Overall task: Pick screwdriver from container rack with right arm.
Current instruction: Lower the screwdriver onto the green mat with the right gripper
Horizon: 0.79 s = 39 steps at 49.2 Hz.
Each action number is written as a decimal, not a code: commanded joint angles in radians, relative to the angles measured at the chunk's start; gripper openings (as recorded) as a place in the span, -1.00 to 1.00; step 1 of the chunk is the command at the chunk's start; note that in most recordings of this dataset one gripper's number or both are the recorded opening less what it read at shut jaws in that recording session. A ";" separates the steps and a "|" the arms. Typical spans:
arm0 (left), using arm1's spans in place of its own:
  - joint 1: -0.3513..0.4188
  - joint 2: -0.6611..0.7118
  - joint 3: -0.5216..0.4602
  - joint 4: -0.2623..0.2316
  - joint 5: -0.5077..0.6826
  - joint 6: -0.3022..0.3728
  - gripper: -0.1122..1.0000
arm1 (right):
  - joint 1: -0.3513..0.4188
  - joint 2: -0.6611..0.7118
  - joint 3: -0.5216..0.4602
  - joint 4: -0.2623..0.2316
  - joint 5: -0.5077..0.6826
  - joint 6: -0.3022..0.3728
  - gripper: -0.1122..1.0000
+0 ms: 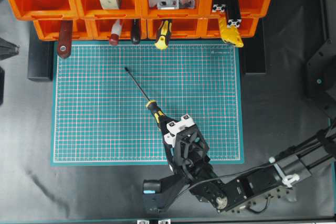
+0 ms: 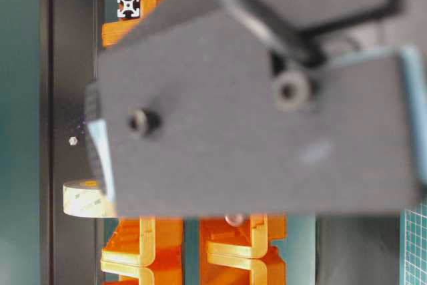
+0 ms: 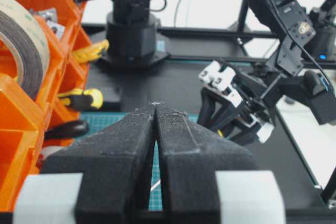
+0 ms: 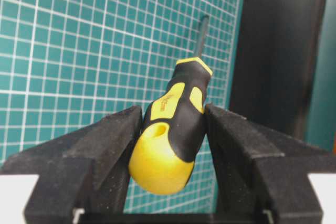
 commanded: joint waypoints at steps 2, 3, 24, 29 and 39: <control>-0.003 0.009 -0.031 0.003 -0.005 -0.003 -0.79 | -0.005 -0.044 0.003 0.008 -0.049 0.043 -0.06; -0.003 0.009 -0.029 0.002 -0.005 -0.003 -0.79 | -0.005 -0.044 0.005 0.006 -0.052 0.051 -0.06; -0.003 0.012 -0.029 0.003 -0.005 -0.005 -0.79 | -0.009 -0.048 0.008 0.011 -0.077 0.078 -0.06; -0.003 0.014 -0.029 0.002 -0.005 -0.005 -0.79 | -0.017 -0.049 0.011 0.025 -0.097 0.087 -0.06; -0.003 0.012 -0.029 0.003 -0.005 -0.005 -0.79 | -0.032 -0.055 0.029 0.048 -0.127 0.135 0.49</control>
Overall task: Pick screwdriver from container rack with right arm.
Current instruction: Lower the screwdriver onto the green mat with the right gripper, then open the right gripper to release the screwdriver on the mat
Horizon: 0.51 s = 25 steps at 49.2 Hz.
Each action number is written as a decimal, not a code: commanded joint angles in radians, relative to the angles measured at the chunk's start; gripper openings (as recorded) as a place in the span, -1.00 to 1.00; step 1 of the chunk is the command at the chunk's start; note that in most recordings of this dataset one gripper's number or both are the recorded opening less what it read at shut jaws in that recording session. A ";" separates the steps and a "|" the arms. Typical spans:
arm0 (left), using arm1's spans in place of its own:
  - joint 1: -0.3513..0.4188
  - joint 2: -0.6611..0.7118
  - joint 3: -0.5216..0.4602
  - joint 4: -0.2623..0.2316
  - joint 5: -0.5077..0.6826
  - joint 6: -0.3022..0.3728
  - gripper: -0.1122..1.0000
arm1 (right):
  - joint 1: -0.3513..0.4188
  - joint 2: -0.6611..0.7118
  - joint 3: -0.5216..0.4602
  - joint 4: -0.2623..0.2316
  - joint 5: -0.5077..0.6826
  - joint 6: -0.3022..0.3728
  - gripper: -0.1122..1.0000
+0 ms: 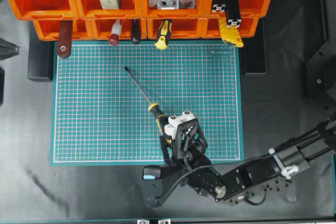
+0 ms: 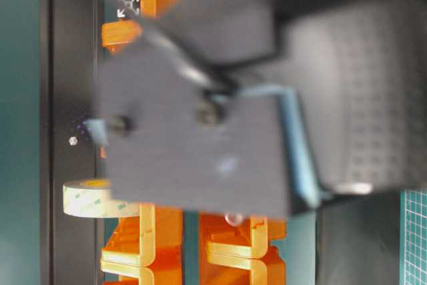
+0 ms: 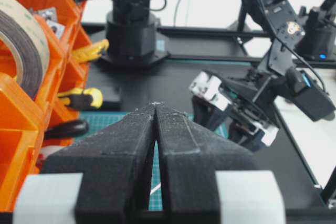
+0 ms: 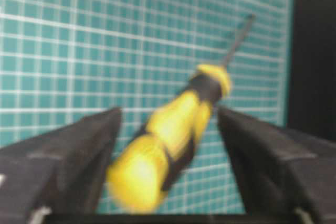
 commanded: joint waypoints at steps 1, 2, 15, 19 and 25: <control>-0.003 0.011 -0.029 0.003 -0.005 -0.003 -0.79 | -0.002 -0.037 0.000 0.000 -0.015 0.021 0.54; -0.003 0.011 -0.029 0.003 -0.005 -0.003 -0.79 | -0.002 -0.037 0.003 0.000 -0.015 0.026 0.57; -0.003 0.006 -0.031 0.003 -0.005 -0.002 -0.79 | -0.003 -0.046 0.021 0.000 -0.031 0.064 0.69; -0.003 0.006 -0.031 0.003 -0.005 -0.002 -0.79 | -0.003 -0.046 0.020 0.000 -0.031 0.083 0.69; -0.003 0.006 -0.031 0.003 -0.003 0.000 -0.79 | -0.003 -0.049 0.015 -0.002 -0.028 0.118 0.69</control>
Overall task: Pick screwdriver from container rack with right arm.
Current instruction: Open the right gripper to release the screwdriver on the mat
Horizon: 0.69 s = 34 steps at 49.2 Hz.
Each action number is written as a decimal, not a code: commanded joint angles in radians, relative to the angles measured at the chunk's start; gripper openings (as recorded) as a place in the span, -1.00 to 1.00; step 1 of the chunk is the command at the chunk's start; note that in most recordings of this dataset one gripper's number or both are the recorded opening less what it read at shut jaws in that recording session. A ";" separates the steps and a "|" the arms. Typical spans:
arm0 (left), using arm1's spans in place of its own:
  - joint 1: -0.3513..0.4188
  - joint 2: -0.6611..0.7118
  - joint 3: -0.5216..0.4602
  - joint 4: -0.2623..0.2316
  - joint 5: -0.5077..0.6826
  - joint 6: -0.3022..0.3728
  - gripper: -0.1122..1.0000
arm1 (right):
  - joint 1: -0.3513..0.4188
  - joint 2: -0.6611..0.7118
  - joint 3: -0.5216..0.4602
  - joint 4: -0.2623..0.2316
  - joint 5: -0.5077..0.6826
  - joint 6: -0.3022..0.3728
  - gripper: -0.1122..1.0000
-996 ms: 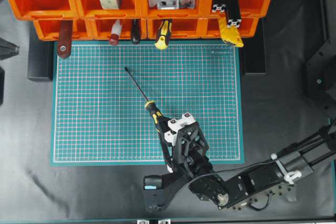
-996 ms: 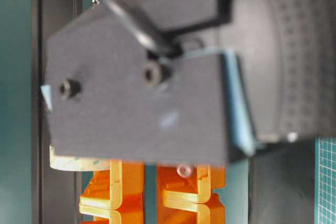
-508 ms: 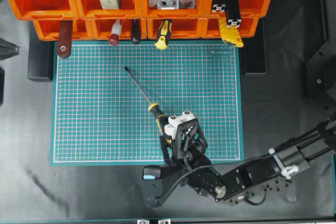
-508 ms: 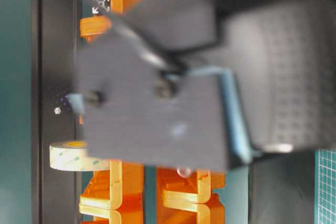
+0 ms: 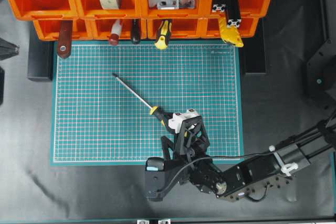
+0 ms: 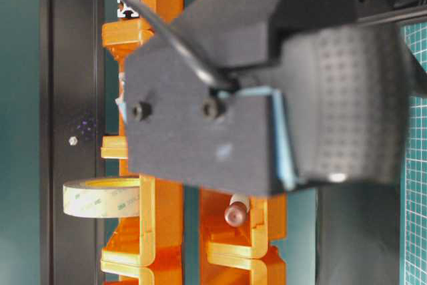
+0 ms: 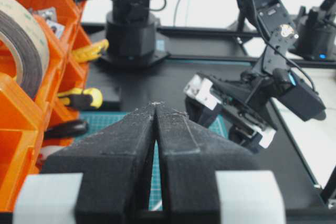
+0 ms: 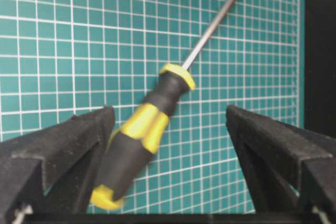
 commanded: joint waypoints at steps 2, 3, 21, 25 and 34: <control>-0.003 0.008 -0.031 0.003 -0.003 0.000 -0.79 | 0.000 -0.051 -0.014 -0.008 -0.002 0.029 0.69; -0.003 0.008 -0.031 0.002 -0.005 0.000 -0.79 | 0.000 -0.055 -0.014 -0.008 -0.002 0.035 0.69; -0.003 0.000 -0.034 0.003 0.031 0.000 -0.79 | 0.018 -0.284 0.086 -0.072 -0.026 0.179 0.69; -0.003 -0.002 -0.034 0.003 0.031 0.002 -0.79 | 0.018 -0.362 0.138 -0.084 -0.028 0.199 0.69; -0.002 -0.002 -0.034 0.003 0.032 0.000 -0.79 | 0.018 -0.540 0.250 -0.126 -0.048 0.216 0.69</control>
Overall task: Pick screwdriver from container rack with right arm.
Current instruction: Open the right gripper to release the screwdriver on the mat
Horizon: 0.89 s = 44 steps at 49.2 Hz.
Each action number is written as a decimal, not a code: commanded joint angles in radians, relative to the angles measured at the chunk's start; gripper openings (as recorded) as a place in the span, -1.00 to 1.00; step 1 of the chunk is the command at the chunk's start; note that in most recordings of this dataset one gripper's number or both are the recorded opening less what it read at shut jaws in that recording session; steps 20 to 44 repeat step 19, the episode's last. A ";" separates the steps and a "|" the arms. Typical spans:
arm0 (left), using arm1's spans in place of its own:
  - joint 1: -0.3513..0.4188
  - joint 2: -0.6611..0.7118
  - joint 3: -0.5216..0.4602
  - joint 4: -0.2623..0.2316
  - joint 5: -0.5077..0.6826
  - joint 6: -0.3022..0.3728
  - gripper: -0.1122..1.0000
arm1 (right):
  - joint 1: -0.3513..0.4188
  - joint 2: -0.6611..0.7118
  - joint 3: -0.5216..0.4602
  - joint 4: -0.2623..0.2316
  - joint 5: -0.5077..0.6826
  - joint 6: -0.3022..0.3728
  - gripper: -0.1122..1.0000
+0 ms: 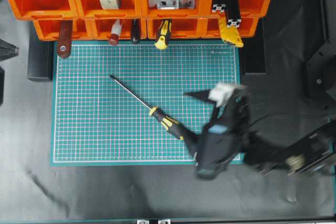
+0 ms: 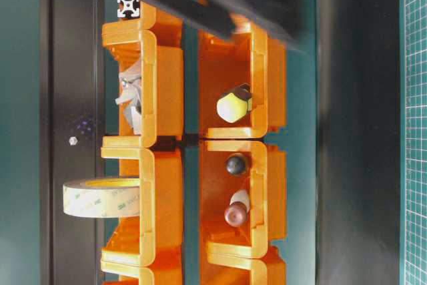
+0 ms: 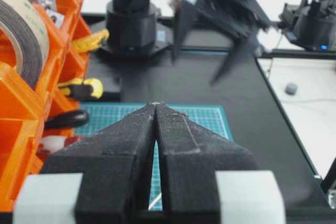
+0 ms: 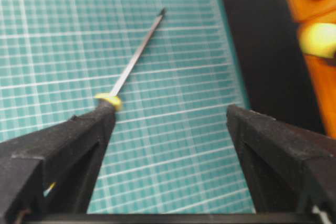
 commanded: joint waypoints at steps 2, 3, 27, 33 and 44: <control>0.003 0.006 -0.034 0.002 -0.003 -0.002 -0.79 | 0.000 -0.123 0.052 -0.034 -0.034 0.005 0.69; 0.005 0.006 -0.034 0.003 -0.003 -0.002 -0.79 | 0.002 -0.138 0.064 -0.037 -0.040 0.005 0.69; 0.043 0.002 -0.034 0.003 -0.003 -0.003 -0.79 | -0.003 -0.319 0.221 -0.044 -0.046 0.015 0.69; 0.043 0.002 -0.034 0.003 -0.003 -0.003 -0.79 | -0.003 -0.319 0.221 -0.044 -0.046 0.015 0.69; 0.043 0.002 -0.034 0.003 -0.003 -0.003 -0.79 | -0.003 -0.319 0.221 -0.044 -0.046 0.015 0.69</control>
